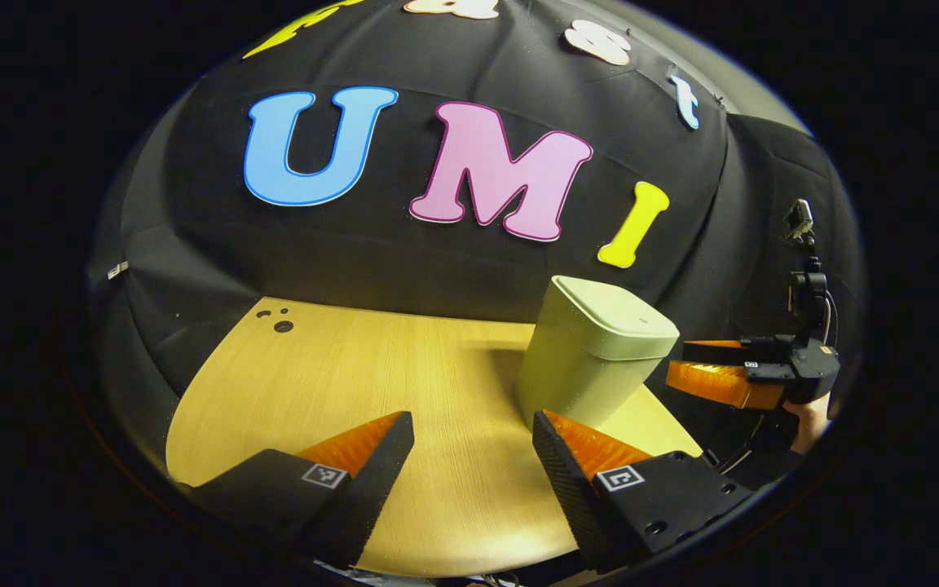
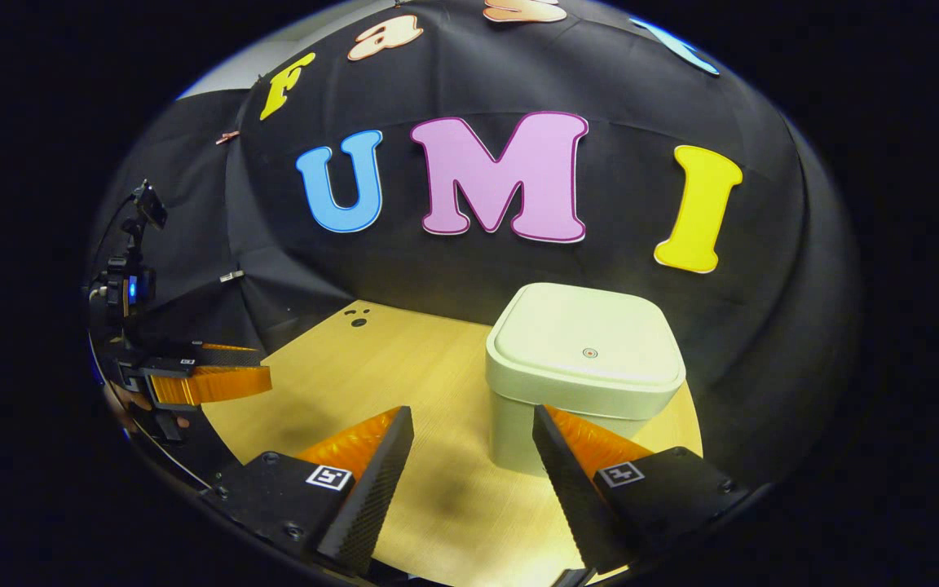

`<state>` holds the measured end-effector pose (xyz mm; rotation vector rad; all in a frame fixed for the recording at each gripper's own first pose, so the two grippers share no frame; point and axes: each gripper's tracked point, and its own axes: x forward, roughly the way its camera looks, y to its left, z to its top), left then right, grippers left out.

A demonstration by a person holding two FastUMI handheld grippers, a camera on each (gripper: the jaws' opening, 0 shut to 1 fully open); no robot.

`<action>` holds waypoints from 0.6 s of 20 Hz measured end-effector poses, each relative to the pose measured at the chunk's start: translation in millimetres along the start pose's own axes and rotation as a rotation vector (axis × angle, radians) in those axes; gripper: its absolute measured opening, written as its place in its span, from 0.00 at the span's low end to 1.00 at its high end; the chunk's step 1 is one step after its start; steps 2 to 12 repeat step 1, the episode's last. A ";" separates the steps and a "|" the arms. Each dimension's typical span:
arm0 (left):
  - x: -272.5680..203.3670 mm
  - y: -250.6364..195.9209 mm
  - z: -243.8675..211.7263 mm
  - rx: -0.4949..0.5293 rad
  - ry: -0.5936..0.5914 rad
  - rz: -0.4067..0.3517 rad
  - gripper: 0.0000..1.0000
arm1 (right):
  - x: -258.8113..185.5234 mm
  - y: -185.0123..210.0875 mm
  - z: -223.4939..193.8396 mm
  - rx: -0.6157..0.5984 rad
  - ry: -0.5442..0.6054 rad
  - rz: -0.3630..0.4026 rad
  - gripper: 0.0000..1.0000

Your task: Press the lid of the desktop garbage bin to open it, pick up the crumpled paper on the desktop and throw it into the bin, then pick up the pop can on the desktop and drop it into the bin, and finally close the garbage bin lid.

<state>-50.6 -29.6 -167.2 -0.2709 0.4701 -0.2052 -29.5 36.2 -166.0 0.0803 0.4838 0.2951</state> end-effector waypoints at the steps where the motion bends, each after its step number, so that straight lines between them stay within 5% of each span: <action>1: -1.9 0.7 -0.1 0.002 -0.001 -0.005 0.95 | -1.4 0.5 -0.3 0.002 0.001 -0.007 0.93; 12: -1.9 0.7 -0.1 0.002 -0.001 -0.005 0.95 | -1.4 0.5 -0.3 0.002 0.001 -0.007 0.93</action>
